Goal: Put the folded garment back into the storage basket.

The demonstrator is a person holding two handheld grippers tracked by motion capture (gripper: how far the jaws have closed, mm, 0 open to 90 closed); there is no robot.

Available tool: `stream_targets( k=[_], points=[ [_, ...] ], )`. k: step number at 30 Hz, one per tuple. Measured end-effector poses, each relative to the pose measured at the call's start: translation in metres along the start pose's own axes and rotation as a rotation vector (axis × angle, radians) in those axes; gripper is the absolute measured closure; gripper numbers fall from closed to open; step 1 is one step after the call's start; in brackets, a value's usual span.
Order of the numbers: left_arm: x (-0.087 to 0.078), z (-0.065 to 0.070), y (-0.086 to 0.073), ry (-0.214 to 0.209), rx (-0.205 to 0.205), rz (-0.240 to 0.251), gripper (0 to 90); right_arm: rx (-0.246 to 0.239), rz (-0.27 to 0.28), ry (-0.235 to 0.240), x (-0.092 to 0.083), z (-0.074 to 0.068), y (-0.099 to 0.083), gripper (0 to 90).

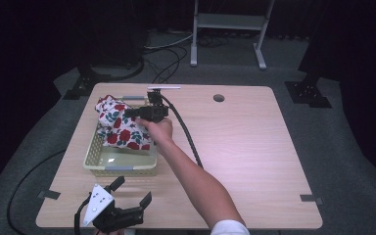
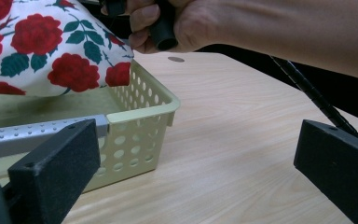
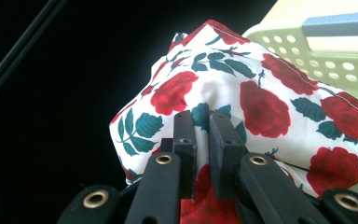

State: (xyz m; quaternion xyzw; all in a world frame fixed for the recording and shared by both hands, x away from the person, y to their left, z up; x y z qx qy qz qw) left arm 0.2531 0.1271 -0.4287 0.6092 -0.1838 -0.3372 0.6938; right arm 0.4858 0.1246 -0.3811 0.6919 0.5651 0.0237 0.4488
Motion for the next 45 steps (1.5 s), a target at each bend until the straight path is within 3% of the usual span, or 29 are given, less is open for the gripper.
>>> stream_targets(
  k=[17, 37, 40, 42, 45],
  points=[
    [0.0, -0.001, 0.0, 0.003, -0.004, 0.0, 0.0, 0.02, -0.017, -0.03, 0.012, 0.01, -0.007, 82.2],
    [-0.001, -0.001, 0.0, 0.003, -0.002, 0.002, 0.0, 0.016, -0.056, -0.093, 0.013, 0.015, -0.013, 82.1],
    [-0.001, -0.001, 0.001, 0.003, -0.004, 0.004, 0.0, 0.03, -0.064, -0.106, 0.014, 0.016, -0.014, 78.9],
    [-0.001, -0.001, 0.001, 0.003, -0.004, 0.004, 0.0, 0.01, -0.07, -0.121, 0.014, 0.017, -0.015, 76.7],
    [-0.001, -0.001, 0.001, 0.002, -0.004, 0.002, 0.0, 0.02, -0.069, -0.114, 0.014, 0.017, -0.014, 73.2]
  ],
)
Point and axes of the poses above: each handheld gripper's, and its own axes: x roughly forward along the jaws, y roughly out of its top, z roughly to its right, the point moved 9 cm from there along x, roughly forward along the jaws, and after that the axes turned 11 degrees about -y, right-handed, at the moved point
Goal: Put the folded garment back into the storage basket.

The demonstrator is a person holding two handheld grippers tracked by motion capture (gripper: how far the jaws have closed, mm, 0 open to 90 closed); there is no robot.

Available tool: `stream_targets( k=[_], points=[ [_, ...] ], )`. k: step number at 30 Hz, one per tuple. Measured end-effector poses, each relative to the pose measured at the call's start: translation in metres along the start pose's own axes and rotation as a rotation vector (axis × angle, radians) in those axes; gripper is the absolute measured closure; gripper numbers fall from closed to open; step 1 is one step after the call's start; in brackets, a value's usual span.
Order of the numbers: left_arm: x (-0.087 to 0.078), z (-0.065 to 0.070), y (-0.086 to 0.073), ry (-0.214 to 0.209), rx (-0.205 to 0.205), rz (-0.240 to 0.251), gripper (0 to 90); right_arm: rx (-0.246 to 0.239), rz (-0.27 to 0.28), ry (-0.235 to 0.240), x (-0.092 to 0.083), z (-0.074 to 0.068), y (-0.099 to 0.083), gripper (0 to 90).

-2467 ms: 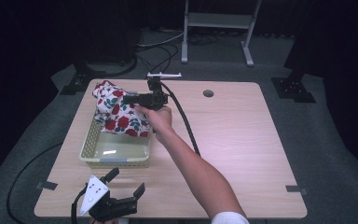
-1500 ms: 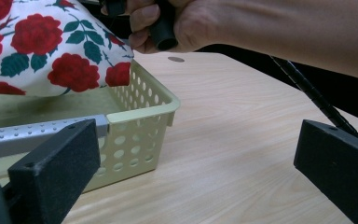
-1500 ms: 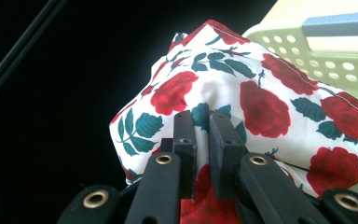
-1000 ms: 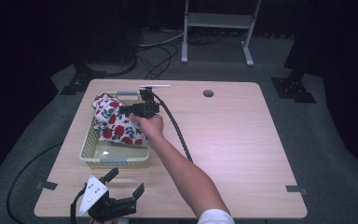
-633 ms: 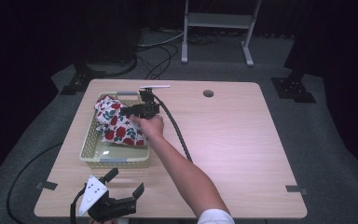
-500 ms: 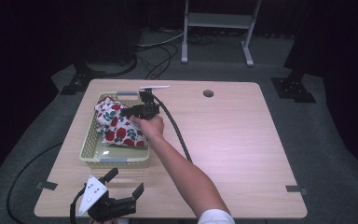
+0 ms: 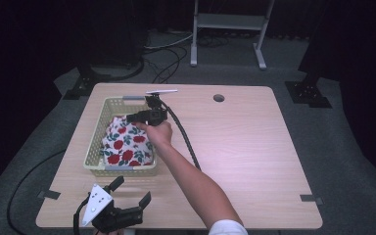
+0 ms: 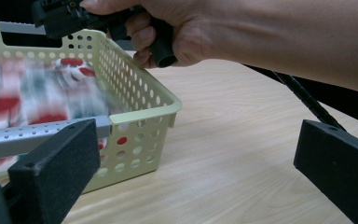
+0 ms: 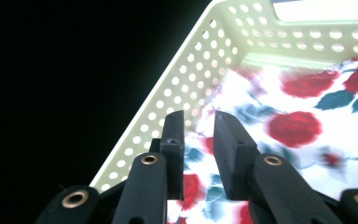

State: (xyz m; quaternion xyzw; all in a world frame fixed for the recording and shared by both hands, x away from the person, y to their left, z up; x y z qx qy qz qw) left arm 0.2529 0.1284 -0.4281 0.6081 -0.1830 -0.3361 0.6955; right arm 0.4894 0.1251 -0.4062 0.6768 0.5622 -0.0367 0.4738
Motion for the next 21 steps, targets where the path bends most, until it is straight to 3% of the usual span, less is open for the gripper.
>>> stream_targets(
  k=[8, 12, 15, 21],
  points=[
    [0.0005, 0.0009, -0.0001, -0.003, 0.003, 0.0, 0.0, -0.029, -0.003, -0.005, -0.0029, -0.003, 0.0001, 67.6],
    [0.0006, 0.0011, -0.0001, -0.003, 0.003, -0.001, 0.0, -0.052, -0.003, -0.019, -0.004, -0.0031, -0.0004, 58.8],
    [0.001, 0.0019, -0.0003, -0.005, 0.004, -0.002, 0.0, -0.045, -0.013, -0.029, -0.0041, -0.0021, -0.0014, 44.9],
    [0.0013, 0.0027, -0.0004, -0.006, 0.006, -0.003, 0.0, -0.103, -0.009, -0.093, -0.0074, 0.0001, -0.0033, 35.0]
  ],
)
Point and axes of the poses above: each handheld gripper's, and its own axes: x roughly forward along the jaws, y roughly out of its top, z roughly to its right, the point moved 9 cm from there along x, roughly forward along the jaws, and after that the axes turned 11 degrees about -y, right-handed, at the moved point
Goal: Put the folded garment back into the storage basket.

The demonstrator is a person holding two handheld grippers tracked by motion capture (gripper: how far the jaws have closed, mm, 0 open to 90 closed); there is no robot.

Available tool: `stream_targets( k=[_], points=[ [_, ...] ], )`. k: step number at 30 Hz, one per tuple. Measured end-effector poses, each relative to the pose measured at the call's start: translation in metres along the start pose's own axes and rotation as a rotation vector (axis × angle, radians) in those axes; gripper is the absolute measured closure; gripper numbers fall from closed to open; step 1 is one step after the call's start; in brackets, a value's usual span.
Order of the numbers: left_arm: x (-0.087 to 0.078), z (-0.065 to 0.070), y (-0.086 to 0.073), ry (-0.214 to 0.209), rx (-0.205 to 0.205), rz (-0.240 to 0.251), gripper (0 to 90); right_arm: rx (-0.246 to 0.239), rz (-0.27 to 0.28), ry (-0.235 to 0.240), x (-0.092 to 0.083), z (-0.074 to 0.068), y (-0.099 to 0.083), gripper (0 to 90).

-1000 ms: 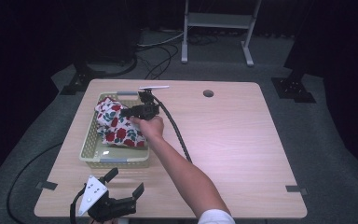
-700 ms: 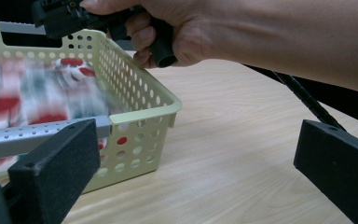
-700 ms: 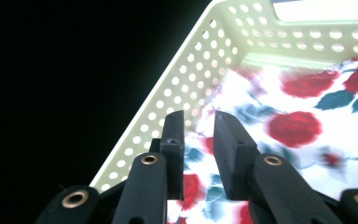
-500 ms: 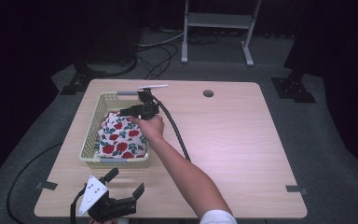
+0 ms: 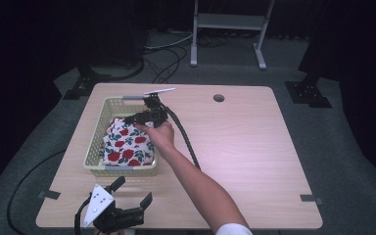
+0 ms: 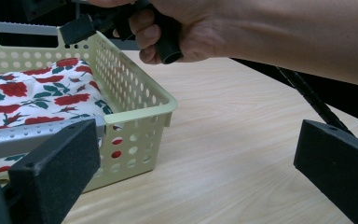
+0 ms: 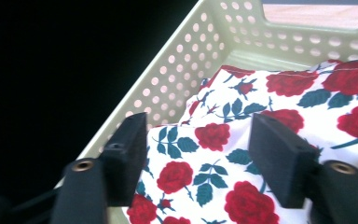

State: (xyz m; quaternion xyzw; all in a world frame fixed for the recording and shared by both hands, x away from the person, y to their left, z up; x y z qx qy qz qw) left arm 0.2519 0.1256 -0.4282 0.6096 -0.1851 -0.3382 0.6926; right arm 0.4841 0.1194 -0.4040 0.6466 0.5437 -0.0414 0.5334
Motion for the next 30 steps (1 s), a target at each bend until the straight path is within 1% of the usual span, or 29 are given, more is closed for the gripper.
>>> stream_targets(
  k=[4, 7, 10, 13, 18, 21, 23, 26, 30],
  points=[
    [0.0, 0.0, 0.0, 0.0, 0.002, -0.001, 0.0, -0.019, 0.005, -0.011, -0.004, 0.0, 0.0, 29.2],
    [0.001, 0.001, 0.0, -0.001, 0.003, 0.0, 0.0, -0.035, 0.003, 0.0, -0.006, -0.001, -0.002, 25.7],
    [0.0, 0.001, 0.0, -0.002, 0.006, -0.002, 0.0, -0.043, 0.004, 0.005, -0.009, -0.001, -0.004, 20.2],
    [0.0, 0.001, 0.0, 0.0, 0.004, -0.001, 0.0, -0.059, 0.002, 0.011, -0.011, -0.002, -0.006, 18.5],
    [0.001, 0.002, -0.001, -0.004, 0.008, -0.006, 0.0, -0.084, 0.015, 0.041, -0.018, -0.005, -0.007, 16.7],
    [0.001, 0.002, -0.001, -0.002, 0.009, -0.006, 0.0, -0.099, 0.008, 0.047, -0.02, -0.007, -0.009, 14.6],
    [0.0, 0.001, -0.001, 0.002, 0.01, -0.005, 0.0, -0.109, 0.004, 0.061, -0.022, -0.008, -0.011, 14.6],
    [0.0, 0.0, 0.0, 0.005, 0.007, -0.003, 0.0, -0.116, 0.0, 0.078, -0.024, -0.01, -0.013, 14.5],
    [0.0, 0.001, -0.001, 0.002, 0.009, -0.005, 0.0, -0.128, -0.011, 0.092, -0.027, -0.012, -0.015, 11.9]
  ],
)
Point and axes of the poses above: each handheld gripper's, and its own axes: x roughly forward along the jaws, y roughly out of its top, z roughly to its right, the point moved 9 cm from there along x, roughly forward along the jaws, and after that the axes turned 11 degrees about -y, right-handed, at the moved point
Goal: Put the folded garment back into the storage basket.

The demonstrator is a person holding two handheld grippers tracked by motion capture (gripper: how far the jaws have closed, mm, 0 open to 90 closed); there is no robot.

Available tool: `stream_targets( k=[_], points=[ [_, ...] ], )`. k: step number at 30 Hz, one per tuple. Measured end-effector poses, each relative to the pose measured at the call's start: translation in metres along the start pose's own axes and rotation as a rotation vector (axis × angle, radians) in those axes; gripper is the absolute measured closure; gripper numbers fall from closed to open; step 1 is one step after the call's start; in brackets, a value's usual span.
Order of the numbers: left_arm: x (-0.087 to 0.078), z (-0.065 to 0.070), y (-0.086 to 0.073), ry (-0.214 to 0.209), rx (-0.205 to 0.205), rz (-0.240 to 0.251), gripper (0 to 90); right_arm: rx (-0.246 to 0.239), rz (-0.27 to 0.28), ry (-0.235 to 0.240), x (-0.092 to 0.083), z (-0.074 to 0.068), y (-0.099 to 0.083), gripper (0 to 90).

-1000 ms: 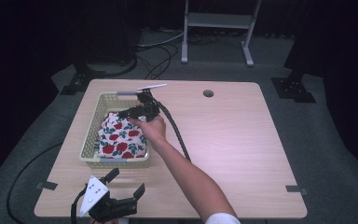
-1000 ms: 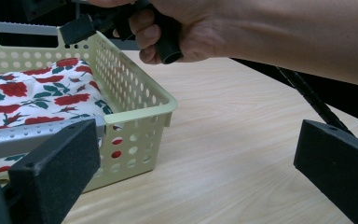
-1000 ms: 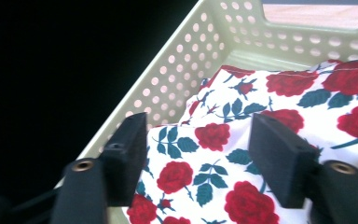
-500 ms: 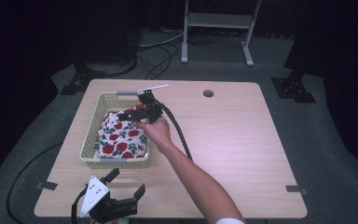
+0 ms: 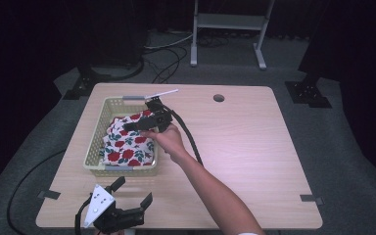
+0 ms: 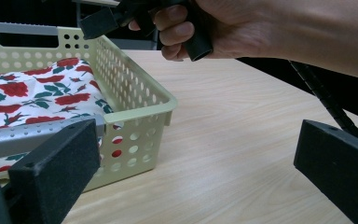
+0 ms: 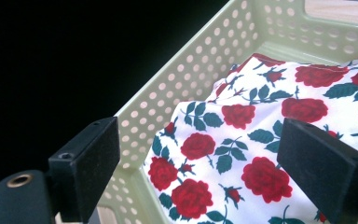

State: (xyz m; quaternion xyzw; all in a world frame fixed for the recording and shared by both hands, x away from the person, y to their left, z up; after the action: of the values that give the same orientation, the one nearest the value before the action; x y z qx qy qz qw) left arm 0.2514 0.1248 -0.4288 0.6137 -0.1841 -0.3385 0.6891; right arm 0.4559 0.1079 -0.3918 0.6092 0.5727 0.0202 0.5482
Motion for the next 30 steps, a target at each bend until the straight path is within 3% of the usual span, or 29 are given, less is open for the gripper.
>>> stream_targets(
  k=[9, 30],
  points=[
    [0.0, 0.001, 0.0, -0.001, 0.002, -0.002, 0.0, -0.03, -0.003, 0.04, -0.013, -0.003, -0.003, 11.1],
    [0.001, 0.002, -0.001, 0.002, 0.004, -0.005, 0.0, -0.072, 0.003, 0.06, -0.047, 0.003, -0.01, 9.3]
  ],
)
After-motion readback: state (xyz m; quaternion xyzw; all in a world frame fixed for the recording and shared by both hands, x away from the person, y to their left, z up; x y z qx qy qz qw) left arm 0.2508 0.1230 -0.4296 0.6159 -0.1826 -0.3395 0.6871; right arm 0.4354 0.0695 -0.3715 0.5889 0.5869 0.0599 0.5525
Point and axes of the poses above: each handheld gripper's, and its own axes: x roughly forward along the jaws, y roughly out of its top, z roughly to its right, the point moved 9 cm from there along x, roughly forward along the jaws, and after that the axes turned 11 degrees about -y, right-handed, at the moved point
